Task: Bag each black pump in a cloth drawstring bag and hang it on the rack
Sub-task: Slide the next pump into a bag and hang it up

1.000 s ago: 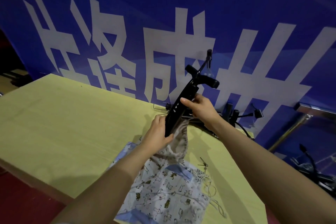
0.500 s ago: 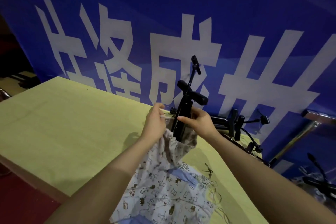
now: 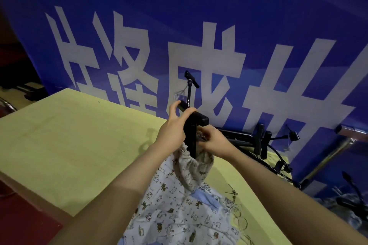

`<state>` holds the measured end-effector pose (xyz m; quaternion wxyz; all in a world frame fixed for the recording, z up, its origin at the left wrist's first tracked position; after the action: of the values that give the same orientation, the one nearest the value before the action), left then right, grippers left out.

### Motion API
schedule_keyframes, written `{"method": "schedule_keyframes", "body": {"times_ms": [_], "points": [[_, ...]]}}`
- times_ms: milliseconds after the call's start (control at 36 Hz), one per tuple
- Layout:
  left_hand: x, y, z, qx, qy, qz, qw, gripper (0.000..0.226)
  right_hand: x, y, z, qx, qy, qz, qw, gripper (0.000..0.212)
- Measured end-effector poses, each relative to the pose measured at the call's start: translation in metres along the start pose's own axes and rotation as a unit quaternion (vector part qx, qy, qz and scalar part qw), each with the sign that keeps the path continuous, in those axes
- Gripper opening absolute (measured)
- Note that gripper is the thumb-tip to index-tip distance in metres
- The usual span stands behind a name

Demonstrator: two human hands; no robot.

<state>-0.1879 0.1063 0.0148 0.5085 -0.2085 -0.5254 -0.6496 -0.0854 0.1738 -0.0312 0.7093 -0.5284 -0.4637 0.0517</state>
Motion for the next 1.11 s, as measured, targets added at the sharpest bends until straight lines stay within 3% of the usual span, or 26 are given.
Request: {"method": "schedule_keyframes", "body": {"times_ms": [56,222,361,417,472,528,667,806,944,1028,1111], "points": [[0.000,-0.001,0.001,0.001,0.000,-0.005,1.000,0.073,0.009,-0.001,-0.002,-0.003,0.027,0.000,1.000,0.037],[0.009,0.014,0.001,-0.038,0.011,0.062,0.997,0.063,0.054,-0.014,-0.012,0.004,0.208,-0.088,0.974,0.032],[0.013,0.016,0.002,-0.069,0.031,0.085,0.994,0.051,0.069,-0.024,-0.018,0.025,0.270,-0.056,0.961,0.026],[0.010,0.012,0.002,-0.055,0.012,0.043,0.998,0.045,0.071,-0.026,-0.017,0.013,0.273,-0.006,0.962,0.021],[0.006,0.010,0.002,-0.045,-0.016,-0.004,0.999,0.042,0.072,-0.028,-0.015,0.001,0.271,0.041,0.962,0.036],[0.003,0.011,0.001,-0.058,-0.033,-0.023,0.998,0.037,0.071,-0.035,-0.015,-0.006,0.260,0.080,0.962,0.045],[-0.002,0.028,-0.007,-0.101,-0.093,-0.035,0.990,0.034,0.074,-0.059,-0.011,0.030,0.263,0.124,0.956,0.045],[0.001,0.033,-0.005,-0.119,-0.087,0.071,0.986,0.041,0.089,-0.089,-0.012,0.082,0.284,0.138,0.945,0.042],[0.016,0.036,-0.001,-0.133,-0.031,0.160,0.978,0.057,0.099,-0.102,-0.012,0.090,0.295,0.135,0.942,0.044],[0.019,0.042,-0.002,-0.168,-0.037,0.158,0.972,0.068,0.100,-0.103,-0.013,0.089,0.297,0.131,0.942,0.043],[0.026,0.049,-0.001,-0.181,-0.009,0.128,0.975,0.061,0.103,-0.106,-0.013,0.089,0.300,0.144,0.939,0.044]]}}
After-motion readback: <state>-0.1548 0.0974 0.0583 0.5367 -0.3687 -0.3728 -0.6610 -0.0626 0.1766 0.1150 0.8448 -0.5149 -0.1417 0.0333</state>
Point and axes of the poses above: each hand's wrist, its own z-axis towards the middle knuckle, its own x-axis out of the back of the hand, y = z × x, the point moved 8 cm from there along z, towards the middle knuckle, and after that the axes turned 2 degrees about -x, right-handed, at the moved point
